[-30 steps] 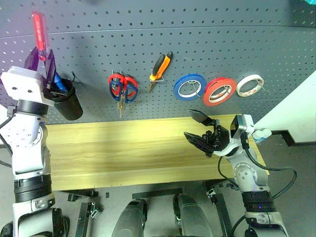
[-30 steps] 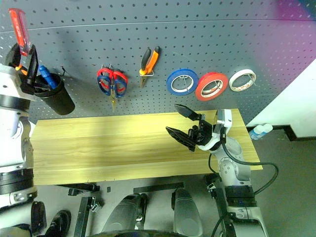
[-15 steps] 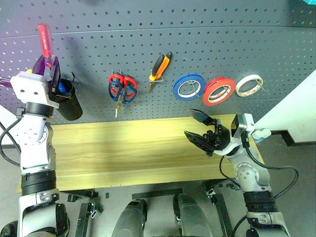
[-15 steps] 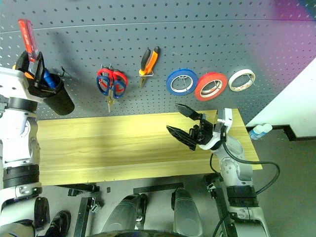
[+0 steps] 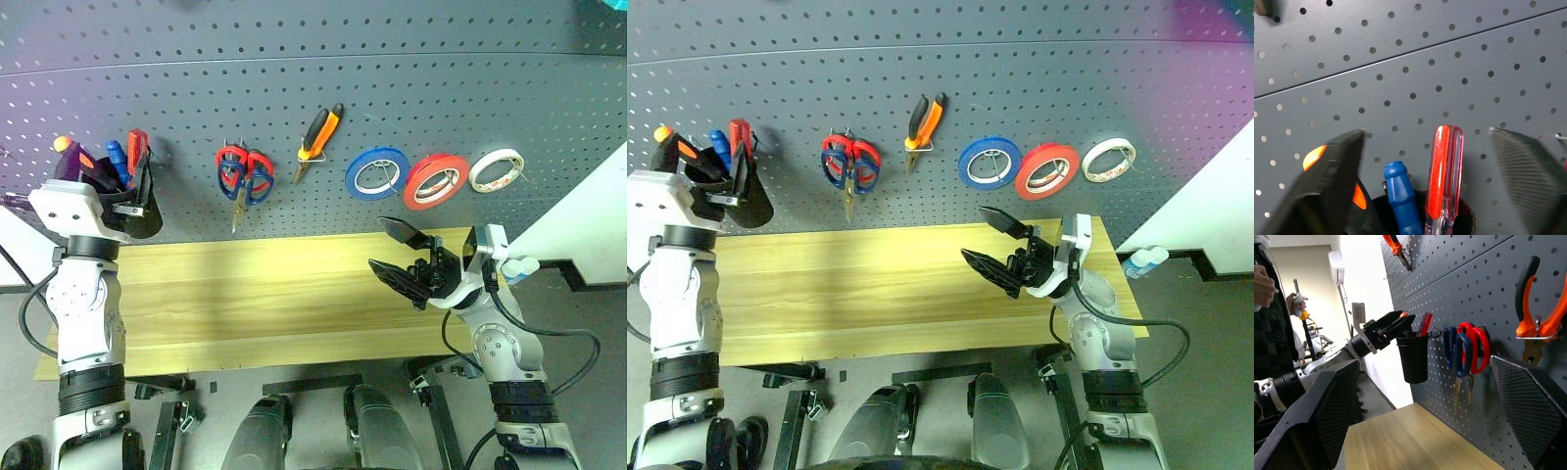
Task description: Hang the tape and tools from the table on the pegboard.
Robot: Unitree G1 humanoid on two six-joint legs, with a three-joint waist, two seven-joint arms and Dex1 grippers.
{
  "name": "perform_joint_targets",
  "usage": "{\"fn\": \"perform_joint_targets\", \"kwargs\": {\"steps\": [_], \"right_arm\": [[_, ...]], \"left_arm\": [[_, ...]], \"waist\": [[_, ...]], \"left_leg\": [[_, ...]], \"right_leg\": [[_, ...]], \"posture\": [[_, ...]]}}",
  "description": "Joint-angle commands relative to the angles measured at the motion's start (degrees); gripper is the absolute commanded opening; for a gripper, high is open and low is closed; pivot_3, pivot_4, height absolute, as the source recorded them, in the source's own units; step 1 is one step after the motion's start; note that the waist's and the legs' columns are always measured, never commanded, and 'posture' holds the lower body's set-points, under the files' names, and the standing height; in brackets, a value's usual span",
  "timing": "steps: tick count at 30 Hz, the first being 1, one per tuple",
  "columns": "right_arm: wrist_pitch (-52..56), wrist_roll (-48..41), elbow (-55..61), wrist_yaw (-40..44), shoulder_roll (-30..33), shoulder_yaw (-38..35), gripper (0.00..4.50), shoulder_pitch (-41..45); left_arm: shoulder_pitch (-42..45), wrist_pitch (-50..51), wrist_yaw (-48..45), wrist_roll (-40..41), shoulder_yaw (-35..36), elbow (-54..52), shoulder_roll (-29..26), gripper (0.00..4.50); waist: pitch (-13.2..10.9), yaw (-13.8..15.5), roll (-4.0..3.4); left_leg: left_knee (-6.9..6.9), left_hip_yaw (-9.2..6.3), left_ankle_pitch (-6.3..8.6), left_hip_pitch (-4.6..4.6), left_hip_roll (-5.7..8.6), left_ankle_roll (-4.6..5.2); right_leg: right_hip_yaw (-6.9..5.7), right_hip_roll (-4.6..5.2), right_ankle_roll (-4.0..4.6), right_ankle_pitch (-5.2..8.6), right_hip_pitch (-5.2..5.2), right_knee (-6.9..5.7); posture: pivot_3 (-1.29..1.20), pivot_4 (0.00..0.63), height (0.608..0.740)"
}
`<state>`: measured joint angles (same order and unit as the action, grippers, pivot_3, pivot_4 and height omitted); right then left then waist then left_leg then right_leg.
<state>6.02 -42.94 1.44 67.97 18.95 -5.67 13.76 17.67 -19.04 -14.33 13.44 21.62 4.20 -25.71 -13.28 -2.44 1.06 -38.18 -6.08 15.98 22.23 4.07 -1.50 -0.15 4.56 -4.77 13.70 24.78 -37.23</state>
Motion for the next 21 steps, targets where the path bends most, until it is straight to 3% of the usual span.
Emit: {"fn": "perform_joint_targets", "kwargs": {"steps": [1, 10, 16, 21], "right_arm": [[0.36, -0.54, 2.40, -0.10, 0.03, -0.43, 4.50, 0.40], [-1.25, 0.52, 1.08, -3.27, -2.36, -1.27, 4.50, 0.62], [-7.18, 5.03, -1.57, -10.90, -7.44, -2.65, 4.50, -1.88], [-11.62, 8.16, -2.29, -16.49, -10.63, -3.82, 4.50, -6.31]], "left_arm": [[-0.71, 0.39, 0.31, 1.63, 1.09, -3.85, 0.15, 4.49], [-4.88, 7.04, -3.45, 5.34, -4.82, -17.49, 2.18, 4.49], [-14.88, 11.20, -6.62, 7.37, -9.59, -24.96, 4.69, 4.49], [-23.41, 8.22, -10.09, 4.98, -11.38, -23.28, 5.46, 4.49]], "waist": [[0.00, 0.00, 0.00], [0.01, 0.03, 0.00], [0.09, 0.01, -0.04], [0.48, 0.07, -0.20]], "left_leg": [[0.00, 0.00, 0.00, 0.00, 0.00, 0.00], [0.00, 0.00, 0.00, 0.00, 0.00, 0.00], [0.04, 0.00, 0.00, -0.05, -0.02, 0.00], [0.04, 0.03, 0.01, -0.10, 0.00, 0.02]], "right_leg": [[0.00, 0.00, 0.00, 0.00, 0.00, 0.00], [0.00, 0.01, 0.00, 0.00, -0.02, 0.01], [0.06, -0.02, 0.01, 0.00, -0.01, 0.00], [0.07, -0.02, 0.01, 0.01, -0.09, 0.03]], "posture": [[-0.09, 0.186, 0.740], [-0.08, 0.176, 0.740], [-0.07, 0.160, 0.740], [-0.06, 0.154, 0.740]]}}
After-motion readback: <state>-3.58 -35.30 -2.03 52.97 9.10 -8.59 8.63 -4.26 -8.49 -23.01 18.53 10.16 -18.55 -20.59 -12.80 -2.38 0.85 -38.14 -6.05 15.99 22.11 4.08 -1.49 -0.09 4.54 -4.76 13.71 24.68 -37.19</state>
